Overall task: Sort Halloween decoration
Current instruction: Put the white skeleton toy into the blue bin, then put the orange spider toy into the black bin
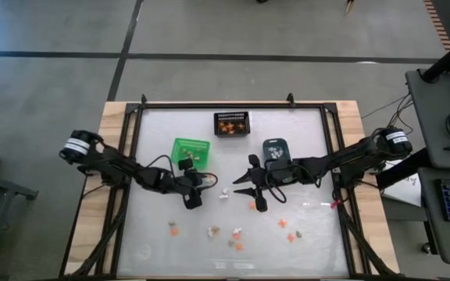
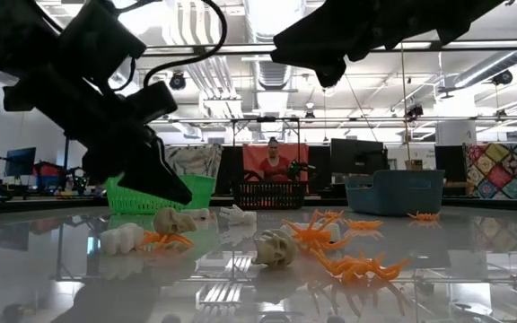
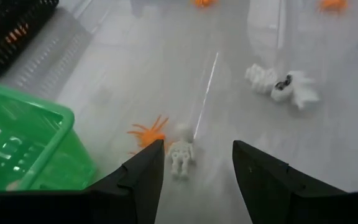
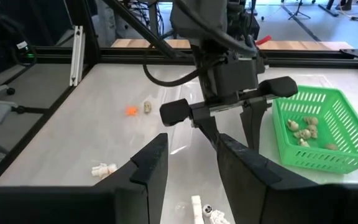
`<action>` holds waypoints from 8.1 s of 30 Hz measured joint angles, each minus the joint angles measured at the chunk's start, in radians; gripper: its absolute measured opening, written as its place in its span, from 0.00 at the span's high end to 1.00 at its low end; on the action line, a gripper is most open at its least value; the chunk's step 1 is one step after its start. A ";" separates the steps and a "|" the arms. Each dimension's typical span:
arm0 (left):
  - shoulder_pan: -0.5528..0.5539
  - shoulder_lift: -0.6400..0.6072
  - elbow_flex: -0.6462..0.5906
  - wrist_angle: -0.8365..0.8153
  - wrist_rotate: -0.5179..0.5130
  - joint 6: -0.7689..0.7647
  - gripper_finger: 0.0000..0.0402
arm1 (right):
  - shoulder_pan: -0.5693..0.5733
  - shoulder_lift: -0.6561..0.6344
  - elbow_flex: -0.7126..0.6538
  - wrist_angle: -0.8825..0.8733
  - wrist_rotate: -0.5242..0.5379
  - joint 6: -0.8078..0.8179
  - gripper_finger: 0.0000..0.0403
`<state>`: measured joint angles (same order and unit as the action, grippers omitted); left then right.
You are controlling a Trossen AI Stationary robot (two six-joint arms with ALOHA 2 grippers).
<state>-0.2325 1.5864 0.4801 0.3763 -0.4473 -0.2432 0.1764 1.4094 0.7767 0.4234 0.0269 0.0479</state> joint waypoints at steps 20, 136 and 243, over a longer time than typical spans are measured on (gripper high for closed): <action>0.000 0.072 0.000 0.055 -0.042 -0.016 0.57 | 0.000 0.001 0.000 -0.001 0.001 0.004 0.68; -0.049 -0.219 0.063 0.151 0.011 0.164 1.00 | -0.001 0.211 0.064 0.218 0.260 -0.111 0.64; -0.047 -0.217 0.062 -0.003 -0.042 0.103 0.76 | -0.269 -0.041 0.067 -1.088 0.550 0.929 0.77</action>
<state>-0.2798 1.3697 0.5423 0.3737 -0.4889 -0.1402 -0.0925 1.3682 0.8436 -0.6647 0.5770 0.9764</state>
